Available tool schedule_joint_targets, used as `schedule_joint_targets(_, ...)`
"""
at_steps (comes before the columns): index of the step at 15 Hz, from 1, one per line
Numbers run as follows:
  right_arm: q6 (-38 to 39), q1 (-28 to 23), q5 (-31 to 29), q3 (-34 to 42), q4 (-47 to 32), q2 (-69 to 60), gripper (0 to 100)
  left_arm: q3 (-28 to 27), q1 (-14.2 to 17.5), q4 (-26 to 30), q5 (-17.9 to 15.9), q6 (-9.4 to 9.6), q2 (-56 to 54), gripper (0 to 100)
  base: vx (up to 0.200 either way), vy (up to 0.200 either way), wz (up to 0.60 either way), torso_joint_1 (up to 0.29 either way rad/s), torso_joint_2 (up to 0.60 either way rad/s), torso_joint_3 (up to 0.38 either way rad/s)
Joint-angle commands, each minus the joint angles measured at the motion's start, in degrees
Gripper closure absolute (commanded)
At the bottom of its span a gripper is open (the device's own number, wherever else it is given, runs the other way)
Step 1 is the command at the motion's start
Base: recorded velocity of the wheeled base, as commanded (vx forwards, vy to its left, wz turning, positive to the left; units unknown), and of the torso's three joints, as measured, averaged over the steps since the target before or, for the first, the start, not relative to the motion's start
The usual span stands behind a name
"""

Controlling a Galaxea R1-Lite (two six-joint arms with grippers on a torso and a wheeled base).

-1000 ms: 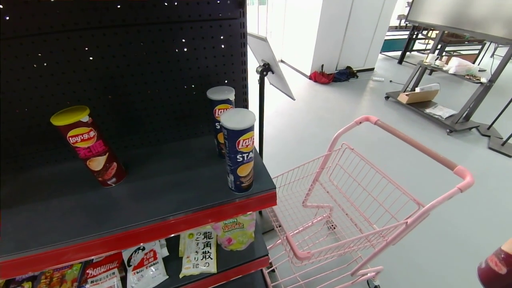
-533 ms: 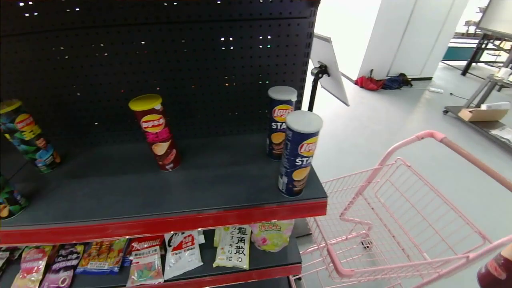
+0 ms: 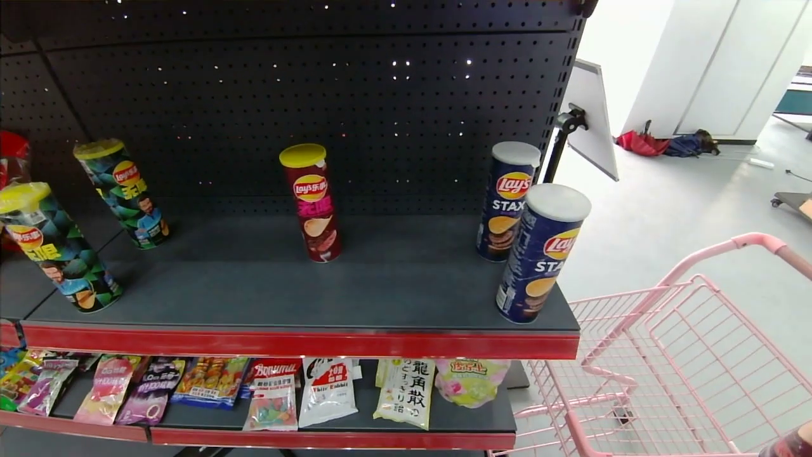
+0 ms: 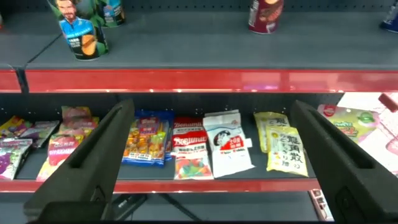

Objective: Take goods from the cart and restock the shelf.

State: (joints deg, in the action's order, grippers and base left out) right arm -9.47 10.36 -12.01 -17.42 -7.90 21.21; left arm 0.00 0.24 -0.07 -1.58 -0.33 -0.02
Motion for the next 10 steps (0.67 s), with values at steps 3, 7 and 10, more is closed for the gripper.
schedule_joint_targets(3, 0.24, 0.18, 0.76, 2.92, -0.27, -8.73, 100, 0.00, 0.02, -0.01, 0.00, -0.02, 0.02, 0, 0.000, 0.200, 0.00, 0.007, 0.01, 0.001)
schedule_joint_targets(7, 1.21, 0.18, 2.08, 2.83, 0.08, -9.17, 100, 0.00, 0.02, -0.01, 0.00, -0.02, 0.02, 0, 0.000, 0.200, 0.00, -0.005, 0.00, -0.001)
schedule_joint_targets(10, 1.39, 0.71, 4.19, 4.68, -0.36, -12.60, 100, 0.00, 0.02, -0.01, 0.00, -0.02, 0.02, 0, 0.000, 0.200, 0.00, 0.001, 0.00, 0.004)
